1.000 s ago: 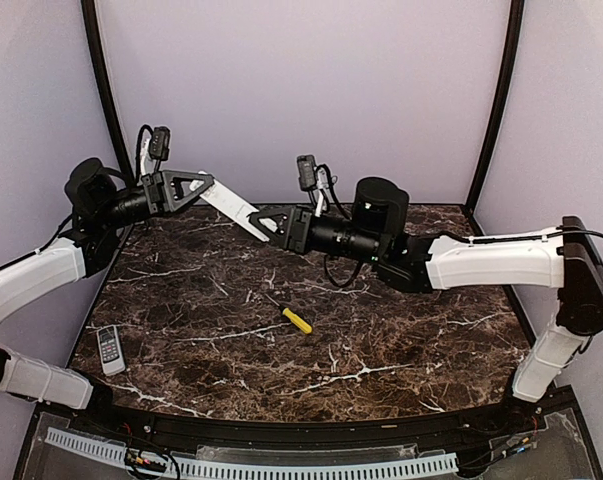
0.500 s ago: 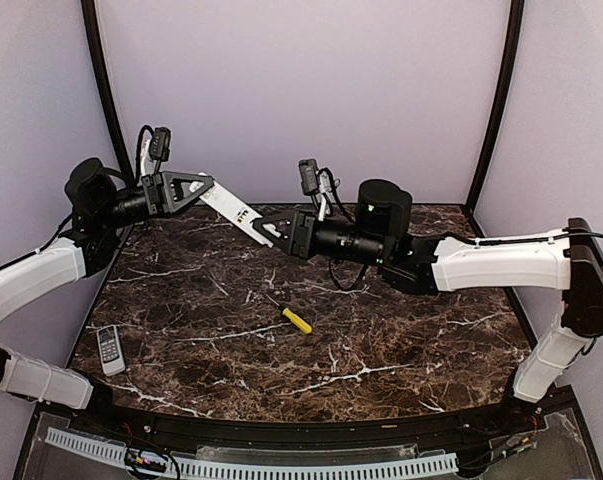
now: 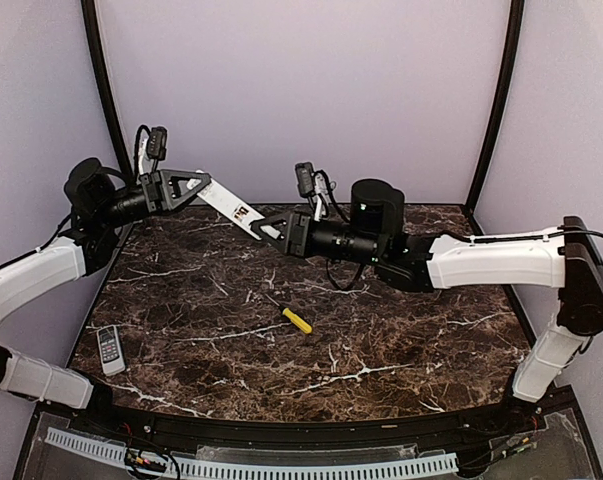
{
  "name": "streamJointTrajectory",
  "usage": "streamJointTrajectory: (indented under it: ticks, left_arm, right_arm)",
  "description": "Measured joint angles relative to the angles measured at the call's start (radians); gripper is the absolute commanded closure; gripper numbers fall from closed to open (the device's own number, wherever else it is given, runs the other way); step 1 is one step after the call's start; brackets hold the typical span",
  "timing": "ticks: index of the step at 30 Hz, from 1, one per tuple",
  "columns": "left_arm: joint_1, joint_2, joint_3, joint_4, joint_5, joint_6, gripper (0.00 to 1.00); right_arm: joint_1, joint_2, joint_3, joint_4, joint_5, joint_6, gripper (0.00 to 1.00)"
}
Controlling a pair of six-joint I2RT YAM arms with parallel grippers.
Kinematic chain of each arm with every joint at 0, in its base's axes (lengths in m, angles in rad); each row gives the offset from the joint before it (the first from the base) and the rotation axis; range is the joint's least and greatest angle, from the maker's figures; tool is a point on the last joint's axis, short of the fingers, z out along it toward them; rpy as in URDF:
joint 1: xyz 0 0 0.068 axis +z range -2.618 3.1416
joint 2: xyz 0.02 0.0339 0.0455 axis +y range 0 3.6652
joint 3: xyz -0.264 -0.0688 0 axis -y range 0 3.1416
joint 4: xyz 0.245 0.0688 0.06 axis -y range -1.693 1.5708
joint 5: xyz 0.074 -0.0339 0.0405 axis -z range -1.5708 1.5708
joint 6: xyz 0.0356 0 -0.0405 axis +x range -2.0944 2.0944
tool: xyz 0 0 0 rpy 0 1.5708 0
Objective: Unload the batteries from the remote control
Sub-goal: Remove the battery cover from the remote control.
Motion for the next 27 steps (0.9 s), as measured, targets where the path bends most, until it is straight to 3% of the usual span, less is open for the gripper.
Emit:
streamJointTrajectory:
  ticks: [27]
  left_arm:
    - [0.010,0.010,0.002,-0.064,-0.003,0.045,1.00]
  right_arm:
    - [-0.007,0.010,-0.012,-0.019,-0.037,0.050,0.74]
